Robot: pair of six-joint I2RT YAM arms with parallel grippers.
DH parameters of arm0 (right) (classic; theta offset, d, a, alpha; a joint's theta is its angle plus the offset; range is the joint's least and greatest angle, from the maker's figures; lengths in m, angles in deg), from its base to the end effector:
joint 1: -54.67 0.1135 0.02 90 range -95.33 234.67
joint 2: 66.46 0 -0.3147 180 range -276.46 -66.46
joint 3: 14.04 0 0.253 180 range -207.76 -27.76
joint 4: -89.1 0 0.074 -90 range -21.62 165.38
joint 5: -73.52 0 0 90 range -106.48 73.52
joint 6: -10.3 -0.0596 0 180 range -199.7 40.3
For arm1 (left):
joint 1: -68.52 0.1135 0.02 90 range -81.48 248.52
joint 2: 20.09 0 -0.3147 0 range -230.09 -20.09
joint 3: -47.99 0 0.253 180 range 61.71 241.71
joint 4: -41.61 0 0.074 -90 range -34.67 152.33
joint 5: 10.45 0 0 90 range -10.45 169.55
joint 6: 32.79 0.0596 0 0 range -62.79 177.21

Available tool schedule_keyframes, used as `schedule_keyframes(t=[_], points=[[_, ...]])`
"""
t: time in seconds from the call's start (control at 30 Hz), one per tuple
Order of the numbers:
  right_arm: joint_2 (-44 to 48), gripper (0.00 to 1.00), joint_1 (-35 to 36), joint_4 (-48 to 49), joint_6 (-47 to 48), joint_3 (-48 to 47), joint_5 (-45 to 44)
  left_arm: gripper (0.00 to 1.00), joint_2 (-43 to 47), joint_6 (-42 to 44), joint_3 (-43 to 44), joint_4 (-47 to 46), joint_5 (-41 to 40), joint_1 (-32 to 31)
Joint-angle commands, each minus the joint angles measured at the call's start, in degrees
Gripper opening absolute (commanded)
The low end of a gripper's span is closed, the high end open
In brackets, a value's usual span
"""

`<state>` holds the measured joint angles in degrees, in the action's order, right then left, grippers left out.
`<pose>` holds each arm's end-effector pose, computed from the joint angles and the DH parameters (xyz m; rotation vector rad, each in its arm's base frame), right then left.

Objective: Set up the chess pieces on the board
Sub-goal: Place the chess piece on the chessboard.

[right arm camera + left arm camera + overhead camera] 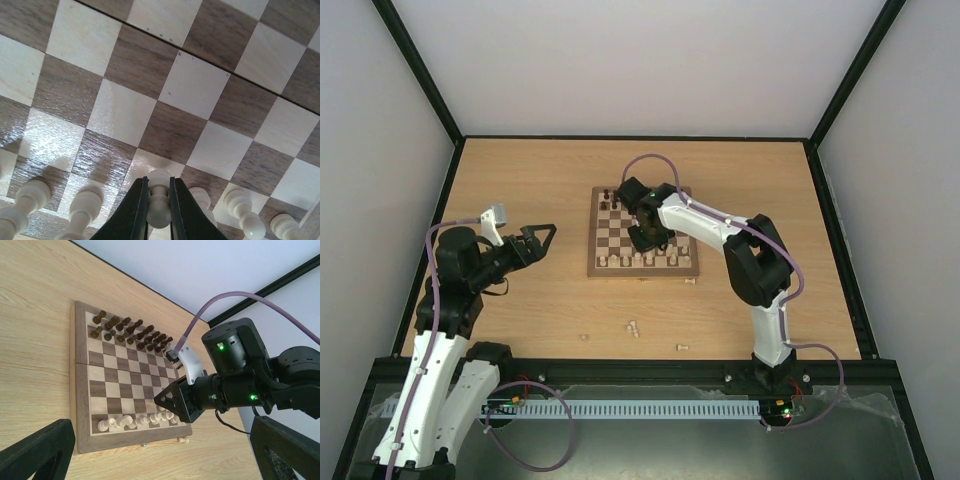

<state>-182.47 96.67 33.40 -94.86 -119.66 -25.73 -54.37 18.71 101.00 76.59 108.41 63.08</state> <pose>0.3488 0.3011 0.2293 -0.5813 2.6353 0.0816 0.1175 -0.0401 0.3367 -0.1893 1.9291 -0.9883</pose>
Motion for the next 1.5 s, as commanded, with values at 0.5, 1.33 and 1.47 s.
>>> schedule_keyframes(t=[0.5, 1.33, 1.47], points=[[-0.65, 0.07, 0.07, -1.29, 1.04, 1.70, 0.75, 0.99, 0.25, -0.24, -0.75, -1.54, 0.93, 0.33], [-3.00, 0.14, 0.09, -1.58, 1.18, -0.56, 1.08, 0.99, -0.29, 0.17, -0.77, -1.96, 1.24, 0.33], [-3.04, 0.17, 0.06, -1.71, 1.17, -0.74, 0.99, 0.99, -0.36, 0.21, -0.72, -1.95, 1.17, 0.33]])
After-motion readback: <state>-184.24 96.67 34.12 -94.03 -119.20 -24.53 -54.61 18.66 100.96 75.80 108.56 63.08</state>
